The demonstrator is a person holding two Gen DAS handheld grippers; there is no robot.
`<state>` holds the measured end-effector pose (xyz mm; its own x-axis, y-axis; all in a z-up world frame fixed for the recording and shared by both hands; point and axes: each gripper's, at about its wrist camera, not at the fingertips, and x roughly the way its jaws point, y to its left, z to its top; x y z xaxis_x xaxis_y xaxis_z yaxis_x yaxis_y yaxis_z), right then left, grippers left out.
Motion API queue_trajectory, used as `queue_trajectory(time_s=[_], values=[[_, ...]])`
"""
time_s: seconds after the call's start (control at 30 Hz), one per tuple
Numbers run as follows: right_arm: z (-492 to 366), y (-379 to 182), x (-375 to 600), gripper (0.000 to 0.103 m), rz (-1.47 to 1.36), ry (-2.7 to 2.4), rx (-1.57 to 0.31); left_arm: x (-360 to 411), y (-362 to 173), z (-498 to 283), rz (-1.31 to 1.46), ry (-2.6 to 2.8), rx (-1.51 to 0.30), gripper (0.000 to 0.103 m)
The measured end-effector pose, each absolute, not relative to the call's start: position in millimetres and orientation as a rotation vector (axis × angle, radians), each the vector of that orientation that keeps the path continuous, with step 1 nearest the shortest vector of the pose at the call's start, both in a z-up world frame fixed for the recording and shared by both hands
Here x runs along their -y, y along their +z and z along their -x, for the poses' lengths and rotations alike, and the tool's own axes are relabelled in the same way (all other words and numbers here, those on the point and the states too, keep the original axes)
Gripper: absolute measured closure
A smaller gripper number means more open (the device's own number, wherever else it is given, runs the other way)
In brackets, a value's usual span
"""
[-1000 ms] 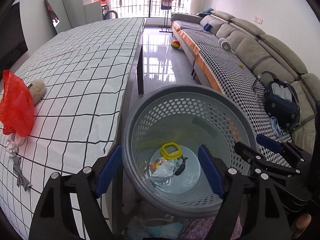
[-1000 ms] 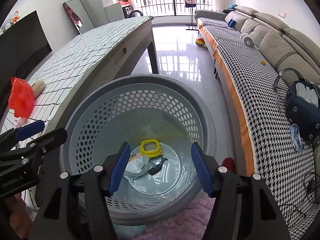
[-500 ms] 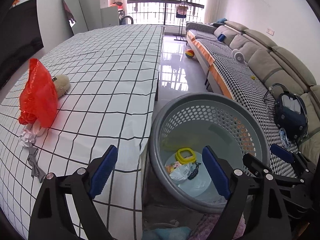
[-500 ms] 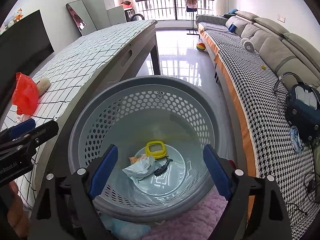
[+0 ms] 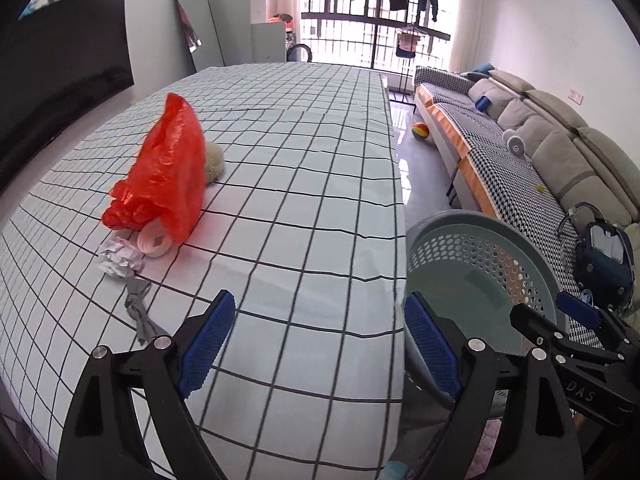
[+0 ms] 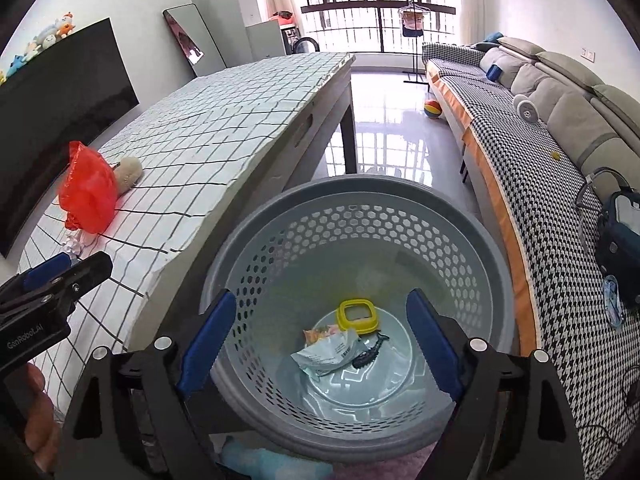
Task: Collect trash
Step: 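Move both grippers back to the trash on the table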
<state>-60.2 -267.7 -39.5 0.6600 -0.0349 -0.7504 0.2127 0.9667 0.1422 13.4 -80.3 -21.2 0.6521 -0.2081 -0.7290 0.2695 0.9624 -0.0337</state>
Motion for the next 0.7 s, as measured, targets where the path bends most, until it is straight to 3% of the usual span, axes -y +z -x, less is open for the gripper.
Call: queue_trajectory(time_s=[0.7], values=[[8, 10, 136, 0.016, -0.051, 0.129, -0.722, -62, 1, -15, -0.002, 0.036, -0.760, 0.015]])
